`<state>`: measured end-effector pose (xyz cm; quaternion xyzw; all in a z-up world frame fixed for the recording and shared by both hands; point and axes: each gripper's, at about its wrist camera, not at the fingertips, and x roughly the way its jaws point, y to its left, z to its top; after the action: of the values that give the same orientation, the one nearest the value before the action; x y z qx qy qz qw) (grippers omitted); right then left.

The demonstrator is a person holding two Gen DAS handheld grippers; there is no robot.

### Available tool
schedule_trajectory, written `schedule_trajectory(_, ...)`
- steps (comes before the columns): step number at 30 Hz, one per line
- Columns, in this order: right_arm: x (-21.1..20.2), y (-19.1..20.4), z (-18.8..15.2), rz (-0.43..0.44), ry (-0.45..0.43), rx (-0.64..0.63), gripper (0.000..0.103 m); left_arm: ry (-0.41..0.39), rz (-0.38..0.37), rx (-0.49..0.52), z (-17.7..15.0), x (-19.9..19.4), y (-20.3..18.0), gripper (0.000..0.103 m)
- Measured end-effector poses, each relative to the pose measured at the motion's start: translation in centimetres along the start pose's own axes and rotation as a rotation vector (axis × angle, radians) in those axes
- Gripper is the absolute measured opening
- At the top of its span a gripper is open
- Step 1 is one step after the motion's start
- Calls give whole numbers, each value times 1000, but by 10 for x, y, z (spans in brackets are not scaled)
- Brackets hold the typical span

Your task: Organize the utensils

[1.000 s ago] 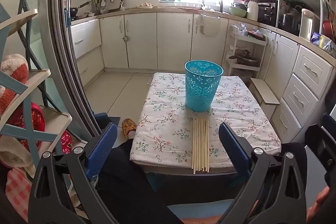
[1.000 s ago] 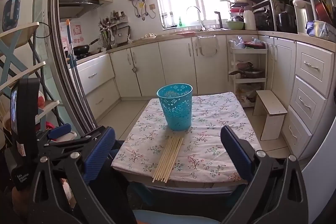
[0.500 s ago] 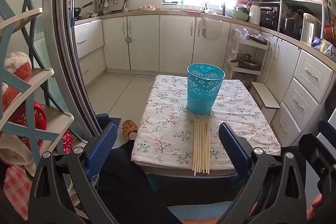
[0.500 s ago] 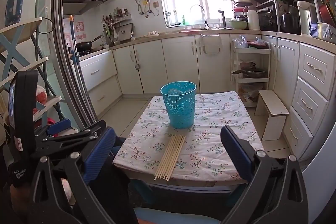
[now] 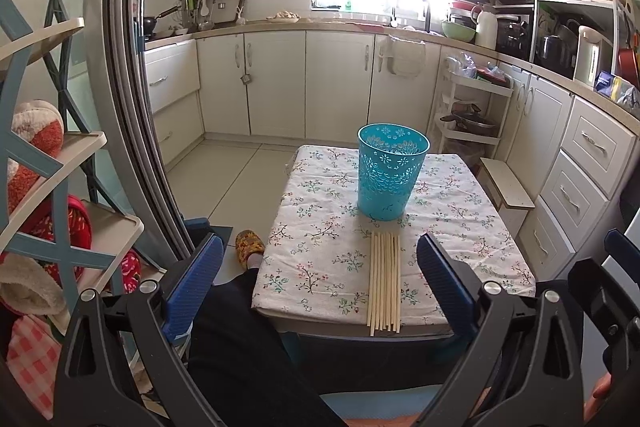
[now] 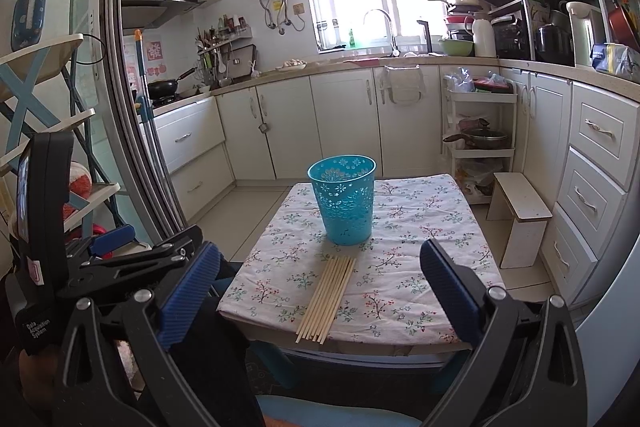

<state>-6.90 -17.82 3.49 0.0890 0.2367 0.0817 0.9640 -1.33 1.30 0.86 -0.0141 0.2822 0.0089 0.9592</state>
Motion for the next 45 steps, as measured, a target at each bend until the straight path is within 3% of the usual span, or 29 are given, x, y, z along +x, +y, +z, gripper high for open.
schedule_trajectory(45, 7, 4, -5, 7, 28, 1, 96, 22, -10, 0, -1, 7, 4, 95)
